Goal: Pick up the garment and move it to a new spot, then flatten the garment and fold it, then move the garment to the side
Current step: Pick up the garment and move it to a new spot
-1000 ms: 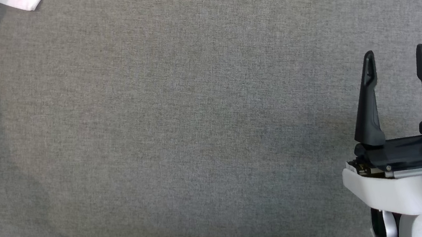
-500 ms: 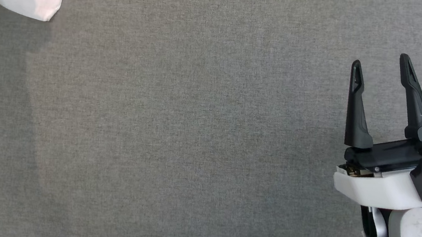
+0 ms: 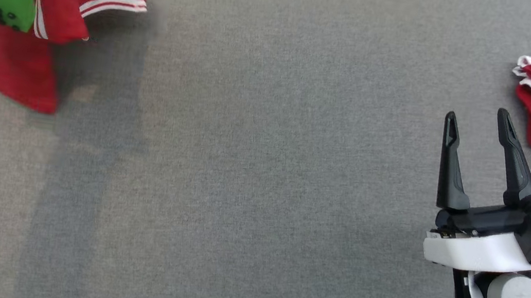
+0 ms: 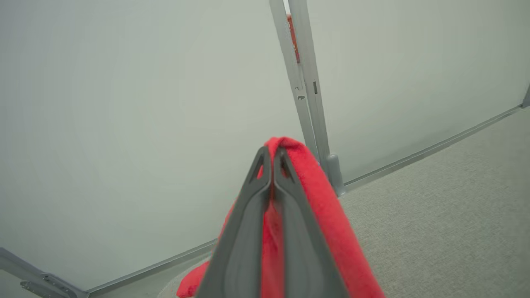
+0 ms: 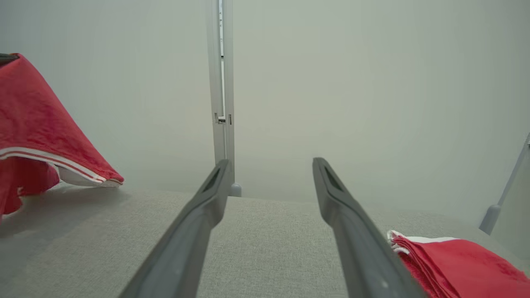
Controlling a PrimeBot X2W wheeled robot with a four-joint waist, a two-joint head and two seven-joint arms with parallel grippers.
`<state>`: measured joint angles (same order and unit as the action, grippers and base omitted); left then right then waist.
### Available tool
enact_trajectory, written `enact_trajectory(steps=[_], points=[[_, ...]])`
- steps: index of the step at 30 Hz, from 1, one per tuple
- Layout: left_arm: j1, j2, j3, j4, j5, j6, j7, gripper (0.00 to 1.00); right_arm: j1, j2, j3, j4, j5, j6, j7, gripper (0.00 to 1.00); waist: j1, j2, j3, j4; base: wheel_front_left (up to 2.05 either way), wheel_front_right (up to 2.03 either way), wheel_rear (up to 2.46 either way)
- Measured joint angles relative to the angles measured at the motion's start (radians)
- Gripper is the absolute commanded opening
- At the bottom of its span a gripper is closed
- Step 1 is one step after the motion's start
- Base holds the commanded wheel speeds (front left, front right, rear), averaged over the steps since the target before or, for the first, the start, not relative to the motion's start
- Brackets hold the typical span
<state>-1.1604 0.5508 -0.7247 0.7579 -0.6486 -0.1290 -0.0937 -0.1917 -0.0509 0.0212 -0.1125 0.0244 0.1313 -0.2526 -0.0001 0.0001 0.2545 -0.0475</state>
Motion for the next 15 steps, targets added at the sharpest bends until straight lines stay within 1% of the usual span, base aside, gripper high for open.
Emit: enact_trajectory(steps=[4, 7, 12, 15], points=[[-0.001, -0.011, -0.061, -0.086, -0.035, 0.0, 0.001, 0.0, 0.025, 0.0, -0.022, 0.014, 0.016, 0.0, -0.004, 1.0, 0.0, 0.0, -0.074, -0.015, 0.0, 0.0, 0.0], [-0.001, -0.034, -0.095, -0.136, -0.049, 0.0, 0.004, 0.0, 0.037, 0.0, -0.033, 0.019, 0.024, 0.0, -0.006, 1.0, 0.0, 0.0, -0.123, -0.029, 0.0, 0.0, 0.0], [0.005, -0.115, -0.11, -0.178, -0.08, 0.008, -0.004, 0.0, 0.049, 0.0, -0.035, 0.021, 0.037, 0.0, -0.009, 1.0, 0.0, 0.0, -0.176, -0.068, 0.0, 0.0, 0.0], [0.049, -0.187, -0.121, -0.184, -0.097, 0.025, -0.026, 0.0, 0.054, 0.0, -0.029, 0.025, 0.047, 0.0, -0.009, 1.0, 0.0, 0.0, -0.185, -0.095, 0.0, 0.0, 0.0]])
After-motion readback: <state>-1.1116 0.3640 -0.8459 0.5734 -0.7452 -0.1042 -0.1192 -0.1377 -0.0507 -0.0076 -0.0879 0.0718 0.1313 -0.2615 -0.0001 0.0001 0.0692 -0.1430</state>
